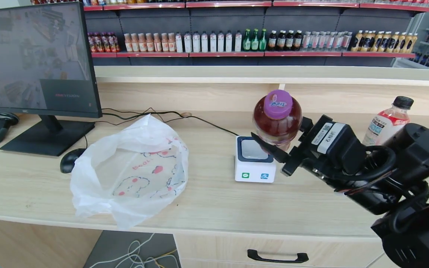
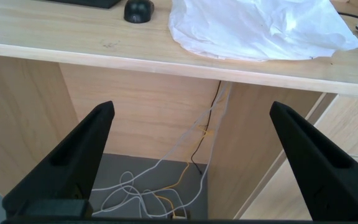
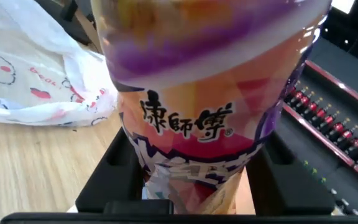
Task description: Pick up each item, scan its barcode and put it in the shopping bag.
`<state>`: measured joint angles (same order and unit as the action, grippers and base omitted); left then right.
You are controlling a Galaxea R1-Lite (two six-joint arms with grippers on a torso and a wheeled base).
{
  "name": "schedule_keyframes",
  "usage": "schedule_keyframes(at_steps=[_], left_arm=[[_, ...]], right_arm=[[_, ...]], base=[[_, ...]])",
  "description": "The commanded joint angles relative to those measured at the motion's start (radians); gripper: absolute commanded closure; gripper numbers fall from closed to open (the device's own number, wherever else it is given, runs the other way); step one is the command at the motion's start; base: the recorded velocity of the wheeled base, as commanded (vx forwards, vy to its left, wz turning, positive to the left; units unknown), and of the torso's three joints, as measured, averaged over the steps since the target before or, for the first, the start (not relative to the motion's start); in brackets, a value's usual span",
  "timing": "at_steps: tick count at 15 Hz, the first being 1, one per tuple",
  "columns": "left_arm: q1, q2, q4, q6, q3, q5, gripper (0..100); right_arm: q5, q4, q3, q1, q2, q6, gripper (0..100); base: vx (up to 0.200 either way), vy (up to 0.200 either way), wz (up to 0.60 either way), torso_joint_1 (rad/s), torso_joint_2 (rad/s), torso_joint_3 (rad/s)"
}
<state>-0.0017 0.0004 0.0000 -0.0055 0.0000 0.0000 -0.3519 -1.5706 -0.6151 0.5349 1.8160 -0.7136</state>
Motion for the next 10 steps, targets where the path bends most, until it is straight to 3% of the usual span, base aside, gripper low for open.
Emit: schedule_keyframes(at_steps=[1,6,10], left_arm=[[0.000,0.000,0.000,-0.001,0.000,0.000,0],[0.000,0.000,-0.005,-0.002,0.000,0.000,0],[0.000,0.000,-0.003,-0.002,0.000,0.000,0]], right_arm=[[-0.059,0.000,-0.049,-0.050,0.046,-0.013,100],[-0.257,0.000,-0.147,-0.127,0.121,-0.049,100],[-0.309,0.000,-0.167,-0.131,0.166,-0.083,100]], base=[[0.000,0.000,0.00,0.000,0.00,0.000],[0.000,0.000,0.00,0.000,0.00,0.000],[0.000,0.000,0.00,0.000,0.00,0.000]])
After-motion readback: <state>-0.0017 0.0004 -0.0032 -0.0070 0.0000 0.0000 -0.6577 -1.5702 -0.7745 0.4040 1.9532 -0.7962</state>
